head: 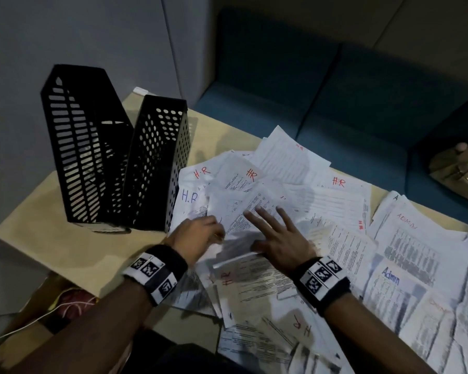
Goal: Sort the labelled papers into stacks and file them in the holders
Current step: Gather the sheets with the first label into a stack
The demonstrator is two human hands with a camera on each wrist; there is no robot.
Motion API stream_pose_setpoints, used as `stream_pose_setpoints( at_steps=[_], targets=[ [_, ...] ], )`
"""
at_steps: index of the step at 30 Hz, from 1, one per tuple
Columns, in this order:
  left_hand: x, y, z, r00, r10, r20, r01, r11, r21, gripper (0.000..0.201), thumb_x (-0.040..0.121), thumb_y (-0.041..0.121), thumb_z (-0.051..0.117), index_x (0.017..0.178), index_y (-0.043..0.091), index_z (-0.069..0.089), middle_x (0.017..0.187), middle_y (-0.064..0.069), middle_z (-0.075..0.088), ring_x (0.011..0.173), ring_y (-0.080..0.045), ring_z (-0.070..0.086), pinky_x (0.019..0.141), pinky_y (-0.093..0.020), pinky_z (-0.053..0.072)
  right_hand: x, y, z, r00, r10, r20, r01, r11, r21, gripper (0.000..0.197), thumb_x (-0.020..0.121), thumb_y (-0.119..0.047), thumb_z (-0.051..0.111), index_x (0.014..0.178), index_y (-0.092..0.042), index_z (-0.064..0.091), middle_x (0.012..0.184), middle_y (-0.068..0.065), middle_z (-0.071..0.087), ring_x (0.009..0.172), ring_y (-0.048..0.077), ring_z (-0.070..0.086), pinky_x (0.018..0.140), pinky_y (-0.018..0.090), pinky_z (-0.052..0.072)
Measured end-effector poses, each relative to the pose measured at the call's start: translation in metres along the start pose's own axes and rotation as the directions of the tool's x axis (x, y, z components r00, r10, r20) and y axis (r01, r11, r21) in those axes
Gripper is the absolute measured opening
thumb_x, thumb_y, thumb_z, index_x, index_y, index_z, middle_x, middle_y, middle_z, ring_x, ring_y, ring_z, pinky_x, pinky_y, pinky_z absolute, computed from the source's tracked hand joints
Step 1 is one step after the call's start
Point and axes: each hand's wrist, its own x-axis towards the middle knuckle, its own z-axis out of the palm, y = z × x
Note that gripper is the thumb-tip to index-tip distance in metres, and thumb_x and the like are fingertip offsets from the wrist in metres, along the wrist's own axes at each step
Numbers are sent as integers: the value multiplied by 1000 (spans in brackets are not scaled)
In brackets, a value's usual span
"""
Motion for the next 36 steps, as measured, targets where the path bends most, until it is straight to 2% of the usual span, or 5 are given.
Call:
stream_pose_setpoints(
  at_steps=[4,9,18,28,36],
  targets=[
    [9,8,-5,988,128,-89,-144,968,-206,2,86,25,66,88,26,65,87,12,63,75,-7,60,65,-21,46,10,-2,-2,999,16,-43,-10,993,122,13,71,-33,76,81,-37,69,112,-2,69,106,22,66,99,50,43],
    [7,-16,35,840,-539,65,403,539,-739,16,99,29,47,102,17,59,96,4,63,85,-11,60,75,-28,49,-25,6,-7,965,259,42,-250,860,444,21,85,-28,69,105,-34,68,98,-8,70,78,15,69,71,29,58],
    [-3,-4,80,828,-530,180,555,821,-134,62,76,41,76,124,20,43,123,1,43,110,-18,49,97,-33,47,-96,45,-7,627,638,447,-771,423,477,39,85,-32,69,120,-34,52,88,-4,69,76,12,61,68,24,46],
    [3,-21,61,746,-643,170,636,615,-465,25,78,-9,63,78,16,61,80,-2,62,68,-12,57,64,-9,52,-82,45,-6,879,400,261,-454,869,198,22,66,-25,82,81,-37,72,79,-14,71,88,14,65,91,41,46],
    [4,-22,46,629,-620,469,694,720,20,80,70,56,75,125,8,42,122,-11,56,111,-30,57,85,-32,49,-55,26,0,910,362,201,-401,892,207,19,71,-27,79,85,-37,71,85,-14,71,88,13,65,97,39,42]
  ],
)
